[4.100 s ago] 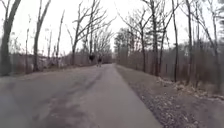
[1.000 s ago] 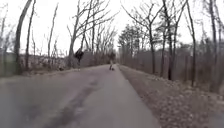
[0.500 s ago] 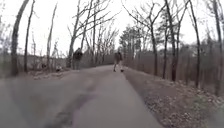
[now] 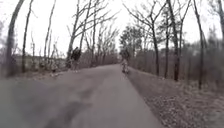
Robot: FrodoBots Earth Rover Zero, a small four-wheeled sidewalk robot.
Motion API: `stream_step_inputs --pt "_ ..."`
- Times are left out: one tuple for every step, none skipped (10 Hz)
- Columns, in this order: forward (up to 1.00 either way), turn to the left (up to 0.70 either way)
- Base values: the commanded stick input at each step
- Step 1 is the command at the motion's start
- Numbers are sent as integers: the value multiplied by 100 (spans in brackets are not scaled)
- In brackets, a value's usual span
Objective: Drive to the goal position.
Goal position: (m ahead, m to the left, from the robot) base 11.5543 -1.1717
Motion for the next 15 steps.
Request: stream_step_inputs --pt "85 -25" --pt "85 -33" --pt "85 -23" --pt "85 -13" --pt "85 -3" --pt "85 0" --pt "85 0" --pt "85 0" --pt "85 0" --pt "85 0" --pt "85 0" --pt "85 0" --pt "85 0" --pt "85 0" --pt "85 0"
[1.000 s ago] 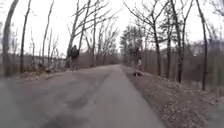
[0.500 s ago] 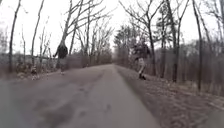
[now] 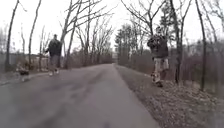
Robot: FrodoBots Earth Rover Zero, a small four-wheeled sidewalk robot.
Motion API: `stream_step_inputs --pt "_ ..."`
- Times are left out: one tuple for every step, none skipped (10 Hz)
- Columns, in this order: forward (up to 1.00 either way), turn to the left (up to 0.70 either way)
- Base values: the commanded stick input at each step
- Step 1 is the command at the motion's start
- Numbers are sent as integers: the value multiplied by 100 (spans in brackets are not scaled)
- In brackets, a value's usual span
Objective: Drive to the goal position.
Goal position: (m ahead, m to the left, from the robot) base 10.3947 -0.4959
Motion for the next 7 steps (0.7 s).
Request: stream_step_inputs --pt "85 0" --pt "85 0" --pt "85 0" --pt "85 0" --pt "85 0" --pt "85 0" --pt "85 0"
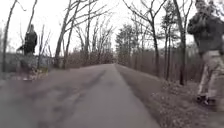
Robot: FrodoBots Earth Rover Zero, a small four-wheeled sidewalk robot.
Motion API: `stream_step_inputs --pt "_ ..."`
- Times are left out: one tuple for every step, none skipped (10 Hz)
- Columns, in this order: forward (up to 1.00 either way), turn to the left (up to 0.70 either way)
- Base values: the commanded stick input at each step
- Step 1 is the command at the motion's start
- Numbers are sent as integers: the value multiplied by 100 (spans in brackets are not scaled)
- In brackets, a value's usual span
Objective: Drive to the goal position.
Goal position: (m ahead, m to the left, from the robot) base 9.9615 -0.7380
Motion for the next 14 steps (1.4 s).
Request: stream_step_inputs --pt "85 0" --pt "85 0" --pt "85 0" --pt "85 0" --pt "85 0" --pt "85 0" --pt "85 0" --pt "85 0" --pt "85 0" --pt "85 0" --pt "85 0" --pt "85 0" --pt "85 0" --pt "85 0"
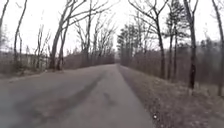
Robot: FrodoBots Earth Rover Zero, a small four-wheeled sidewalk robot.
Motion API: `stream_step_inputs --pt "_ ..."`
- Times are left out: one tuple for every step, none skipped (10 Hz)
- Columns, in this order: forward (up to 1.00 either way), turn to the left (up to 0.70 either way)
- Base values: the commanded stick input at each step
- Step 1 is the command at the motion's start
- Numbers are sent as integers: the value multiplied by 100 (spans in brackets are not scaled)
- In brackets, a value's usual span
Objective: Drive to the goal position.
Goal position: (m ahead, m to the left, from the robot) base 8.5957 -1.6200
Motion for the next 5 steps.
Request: stream_step_inputs --pt "85 0" --pt "85 0" --pt "85 0" --pt "85 0" --pt "85 0"
